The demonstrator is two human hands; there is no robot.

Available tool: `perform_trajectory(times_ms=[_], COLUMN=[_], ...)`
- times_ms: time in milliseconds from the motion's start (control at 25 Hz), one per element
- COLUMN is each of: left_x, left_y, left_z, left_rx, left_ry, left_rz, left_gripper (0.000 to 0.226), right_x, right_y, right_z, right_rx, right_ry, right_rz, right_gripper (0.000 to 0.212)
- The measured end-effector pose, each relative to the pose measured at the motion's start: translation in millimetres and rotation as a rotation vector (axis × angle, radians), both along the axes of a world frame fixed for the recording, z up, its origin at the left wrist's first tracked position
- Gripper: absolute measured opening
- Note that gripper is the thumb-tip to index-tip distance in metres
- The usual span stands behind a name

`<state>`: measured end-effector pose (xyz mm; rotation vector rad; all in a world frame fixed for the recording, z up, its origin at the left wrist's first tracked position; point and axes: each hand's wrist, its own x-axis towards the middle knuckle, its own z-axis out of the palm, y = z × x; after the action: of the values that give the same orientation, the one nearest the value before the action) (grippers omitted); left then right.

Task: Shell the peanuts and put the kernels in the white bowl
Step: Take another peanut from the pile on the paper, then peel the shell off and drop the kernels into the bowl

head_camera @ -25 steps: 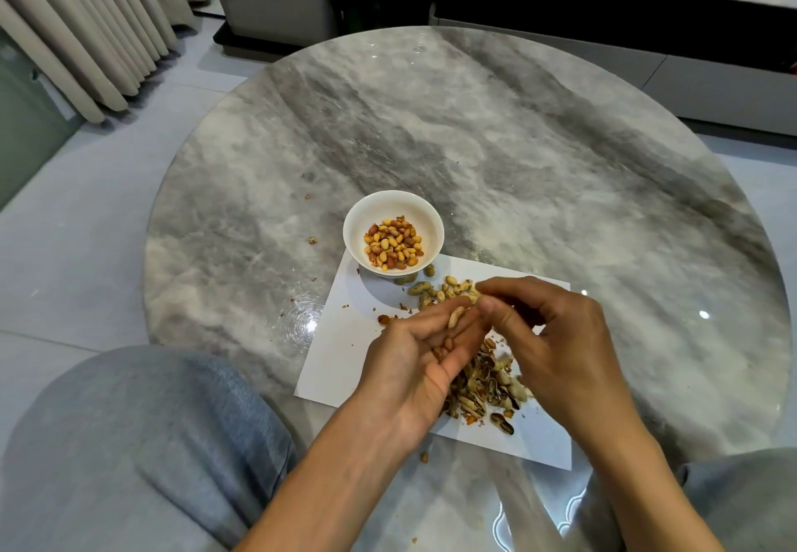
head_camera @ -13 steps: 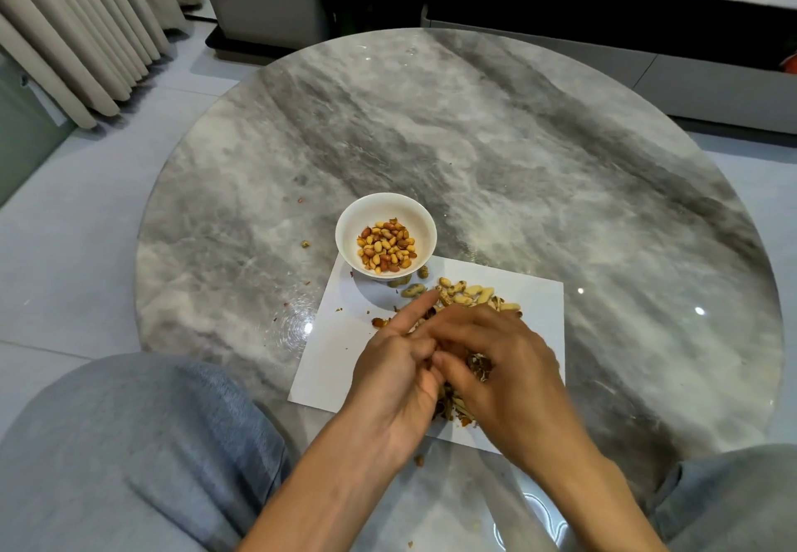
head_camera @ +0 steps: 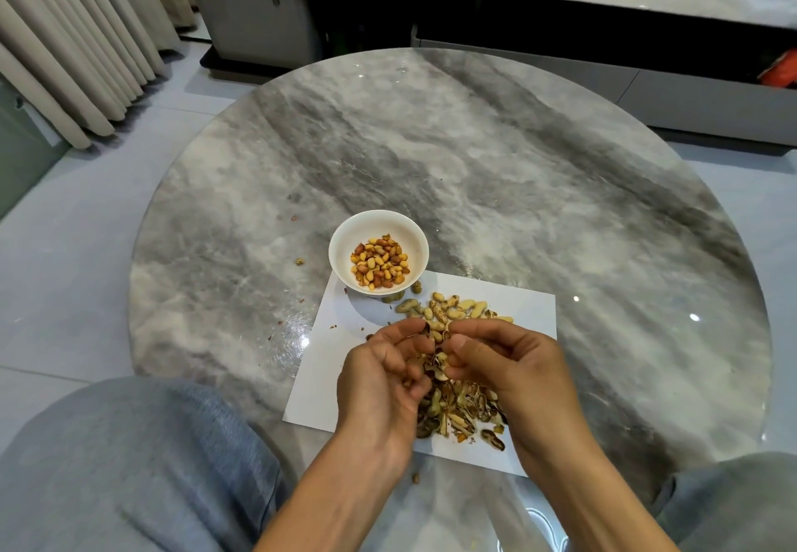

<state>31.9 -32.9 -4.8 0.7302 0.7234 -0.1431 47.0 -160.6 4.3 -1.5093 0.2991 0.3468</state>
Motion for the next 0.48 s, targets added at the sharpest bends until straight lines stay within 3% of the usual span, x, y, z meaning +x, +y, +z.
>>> perform_trajectory(times_ms=[120,200,280,480], left_x=[-2,-2,-2,-2], left_y=[-1,-1,0,3], left_z=[4,7,6,-7], left_rx=[0.482,0.741,0.858,1.067], left_ry=[-0.135,-0.324,-0.455,-0.547], left_rz=[-0.188,-0.265,-0.299,-0.310], left_gripper=[0.028,0.025,0.025,0.023], right_x=[4,5,6,2], right_y=[-2,-4,-5,-2], right_z=[4,4,3,2], right_rx=[0.146,0.196,0.185,0.024], right_ry=[0.102,0.124,0.121,0.004], right_rz=[-0.041,-0.048,-0.041,0.009], right_gripper=[0.009,0.009,0.014,0.020])
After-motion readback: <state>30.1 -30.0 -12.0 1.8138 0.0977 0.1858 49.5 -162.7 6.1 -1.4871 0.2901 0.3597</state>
